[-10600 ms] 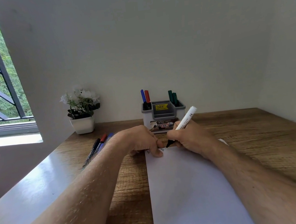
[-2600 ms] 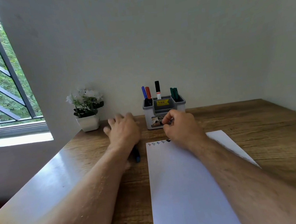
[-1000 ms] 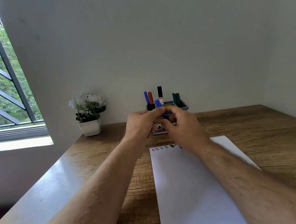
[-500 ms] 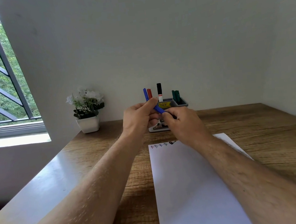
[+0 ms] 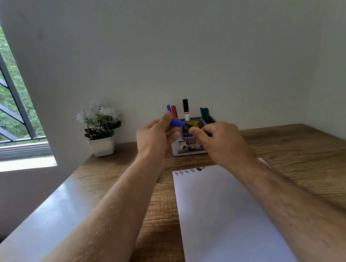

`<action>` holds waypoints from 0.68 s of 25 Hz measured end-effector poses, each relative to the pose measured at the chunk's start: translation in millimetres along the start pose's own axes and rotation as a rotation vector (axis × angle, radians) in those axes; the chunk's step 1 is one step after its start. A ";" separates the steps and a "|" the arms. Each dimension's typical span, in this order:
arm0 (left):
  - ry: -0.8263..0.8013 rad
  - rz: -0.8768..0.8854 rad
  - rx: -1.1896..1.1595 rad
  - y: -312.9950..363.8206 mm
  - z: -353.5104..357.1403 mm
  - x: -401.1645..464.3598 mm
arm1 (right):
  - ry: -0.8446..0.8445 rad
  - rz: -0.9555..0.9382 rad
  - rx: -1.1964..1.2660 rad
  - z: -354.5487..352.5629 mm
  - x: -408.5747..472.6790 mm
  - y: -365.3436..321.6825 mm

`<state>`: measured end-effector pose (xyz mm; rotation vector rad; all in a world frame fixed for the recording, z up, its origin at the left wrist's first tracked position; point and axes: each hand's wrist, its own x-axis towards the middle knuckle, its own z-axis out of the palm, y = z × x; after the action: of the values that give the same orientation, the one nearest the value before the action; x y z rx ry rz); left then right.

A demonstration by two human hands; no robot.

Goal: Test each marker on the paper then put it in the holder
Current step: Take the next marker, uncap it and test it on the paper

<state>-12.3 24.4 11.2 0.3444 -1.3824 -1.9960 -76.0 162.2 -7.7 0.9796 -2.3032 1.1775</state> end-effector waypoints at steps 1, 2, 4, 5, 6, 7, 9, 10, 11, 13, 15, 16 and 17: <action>0.023 -0.014 -0.069 2.1 -1.2 0.6 | 0.026 0.013 0.045 -1.0 0.1 0.9; 0.038 -0.031 -0.143 3.4 -2.3 1.1 | 0.055 0.028 0.107 -1.2 0.5 0.9; 0.045 -0.062 -0.256 3.9 -2.7 0.3 | 0.092 0.048 0.234 1.6 0.7 -0.9; 0.039 -0.073 -0.277 3.4 -1.9 -1.2 | 0.097 0.051 0.291 3.9 0.6 -1.8; 0.027 -0.078 -0.274 3.7 0.1 -3.5 | 0.094 0.054 0.343 5.8 -0.1 -2.8; 0.013 -0.075 -0.249 3.1 1.5 -4.4 | 0.090 0.059 0.386 7.3 -0.6 -3.3; -0.022 -0.047 -0.102 2.8 4.7 -6.8 | 0.102 0.079 0.446 5.8 -1.0 -2.6; -0.042 -0.012 0.053 2.0 5.6 -7.7 | 0.125 0.100 0.468 3.7 -0.5 -1.5; -0.067 0.053 0.284 1.0 6.2 -8.9 | 0.152 0.126 0.488 1.5 -0.4 0.1; -0.169 0.224 0.804 -1.4 7.8 -12.5 | 0.174 0.182 0.534 -2.8 0.3 4.8; -0.299 0.315 1.191 -2.8 10.0 -18.6 | 0.157 0.257 0.625 -5.5 0.6 7.9; -0.340 0.311 1.306 -2.7 10.6 -21.1 | 0.140 0.299 0.669 -6.2 0.6 8.7; -0.371 0.286 1.375 -3.5 10.2 -21.5 | 0.126 0.332 0.673 -6.8 0.5 9.3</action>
<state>-3.6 46.7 8.8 0.3163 -2.6935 -0.6143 -83.0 171.3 -8.6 0.6923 -2.0411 2.1693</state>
